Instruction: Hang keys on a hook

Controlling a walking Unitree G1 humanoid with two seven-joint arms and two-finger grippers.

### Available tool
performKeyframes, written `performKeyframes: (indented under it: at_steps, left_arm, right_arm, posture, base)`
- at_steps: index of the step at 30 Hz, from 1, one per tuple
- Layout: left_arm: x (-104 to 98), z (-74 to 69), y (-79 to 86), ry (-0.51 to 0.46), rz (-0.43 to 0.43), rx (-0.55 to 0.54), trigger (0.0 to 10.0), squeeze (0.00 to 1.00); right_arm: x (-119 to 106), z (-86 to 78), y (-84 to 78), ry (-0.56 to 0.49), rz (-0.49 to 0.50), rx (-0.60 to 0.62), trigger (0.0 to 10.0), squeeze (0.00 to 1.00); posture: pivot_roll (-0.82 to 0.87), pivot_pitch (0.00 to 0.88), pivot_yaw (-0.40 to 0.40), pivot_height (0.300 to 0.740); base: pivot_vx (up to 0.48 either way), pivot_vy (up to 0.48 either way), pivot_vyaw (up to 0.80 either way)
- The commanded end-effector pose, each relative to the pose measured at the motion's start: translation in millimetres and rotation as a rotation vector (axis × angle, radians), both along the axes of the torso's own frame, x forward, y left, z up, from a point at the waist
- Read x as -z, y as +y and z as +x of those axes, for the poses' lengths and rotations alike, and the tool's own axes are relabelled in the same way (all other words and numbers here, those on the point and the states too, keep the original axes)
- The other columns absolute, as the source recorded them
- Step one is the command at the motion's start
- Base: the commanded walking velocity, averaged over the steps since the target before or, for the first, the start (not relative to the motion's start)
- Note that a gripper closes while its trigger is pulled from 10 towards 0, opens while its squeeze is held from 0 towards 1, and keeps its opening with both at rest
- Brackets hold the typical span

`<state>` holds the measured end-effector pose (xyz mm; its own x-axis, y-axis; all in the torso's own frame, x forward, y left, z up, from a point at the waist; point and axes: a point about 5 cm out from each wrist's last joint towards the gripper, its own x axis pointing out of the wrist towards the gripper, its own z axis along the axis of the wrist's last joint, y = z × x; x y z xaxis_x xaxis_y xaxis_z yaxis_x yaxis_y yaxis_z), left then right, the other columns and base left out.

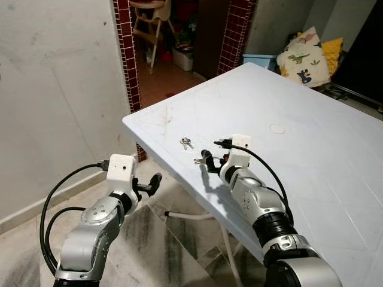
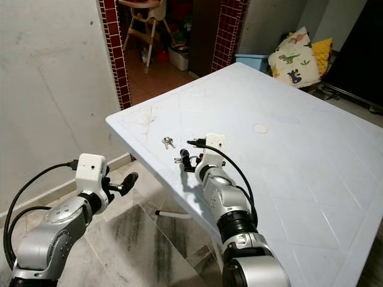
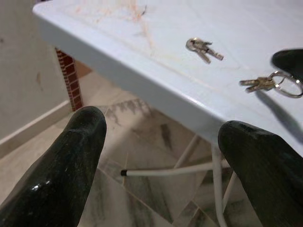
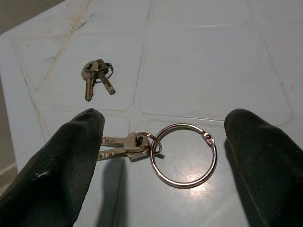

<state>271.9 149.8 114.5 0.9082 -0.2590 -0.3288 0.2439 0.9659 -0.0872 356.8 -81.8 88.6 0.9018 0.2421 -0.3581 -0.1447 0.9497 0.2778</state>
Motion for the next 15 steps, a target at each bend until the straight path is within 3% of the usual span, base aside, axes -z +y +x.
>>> performKeyframes:
  at_steps: [1, 7, 8, 9, 10, 11, 12, 15]
  left_arm:
    - [-0.8, -3.5, -0.6, 0.008, -0.001, 0.015, 10.0, 0.0]
    - [-2.2, -4.1, 0.0, 0.009, -0.01, 0.017, 10.0, 0.0]
    - [-3.6, -3.8, -0.9, 0.006, -0.017, 0.022, 10.0, 0.0]
    - [-3.6, -3.8, -0.9, 0.006, -0.017, 0.022, 10.0, 0.0]
    - [-4.5, -3.7, -1.8, 0.004, -0.024, 0.026, 10.0, 0.0]
    - [-4.6, -3.7, -1.9, 0.003, -0.025, 0.027, 10.0, 0.0]
    - [-4.5, -4.1, -2.0, 0.005, -0.024, 0.029, 10.0, 0.0]
    - [-4.5, -4.9, -2.0, 0.008, -0.021, 0.032, 10.0, 0.0]
  right_arm:
    - [-5.1, 4.9, 0.4, -0.026, -0.029, -0.012, 10.0, 0.0]
    - [1.6, 4.7, -5.5, -0.027, -0.096, -0.03, 10.0, 0.0]
    - [3.4, 4.6, -5.8, -0.025, -0.096, -0.045, 5.8, 0.0]
    - [3.4, 4.6, -5.8, -0.025, -0.096, -0.045, 5.8, 0.0]
    - [5.4, 3.7, -6.2, -0.018, -0.101, -0.058, 4.4, 0.0]
    - [5.8, 3.5, -6.3, -0.017, -0.103, -0.06, 4.4, 0.0]
    - [7.8, 2.9, -7.5, -0.012, -0.112, -0.064, 0.0, 0.0]
    - [11.0, 1.9, -9.5, -0.007, -0.12, -0.068, 0.0, 0.0]
  posture:
    - [0.26, 0.03, -0.063, 0.74]
    - [0.25, 0.035, -0.066, 0.74]
    - [0.25, 0.035, -0.066, 0.74]
    - [0.25, 0.035, -0.066, 0.74]
    - [0.25, 0.035, -0.066, 0.74]
    - [0.25, 0.035, -0.066, 0.74]
    - [0.25, 0.036, -0.065, 0.74]
    - [0.25, 0.036, -0.066, 0.74]
  base:
    - [0.0, 0.0, 0.0]
    - [0.0, 0.0, 0.0]
    - [0.0, 0.0, 0.0]
    - [0.0, 0.0, 0.0]
    - [0.0, 0.0, 0.0]
    - [0.0, 0.0, 0.0]
    - [0.0, 0.0, 0.0]
    - [0.0, 0.0, 0.0]
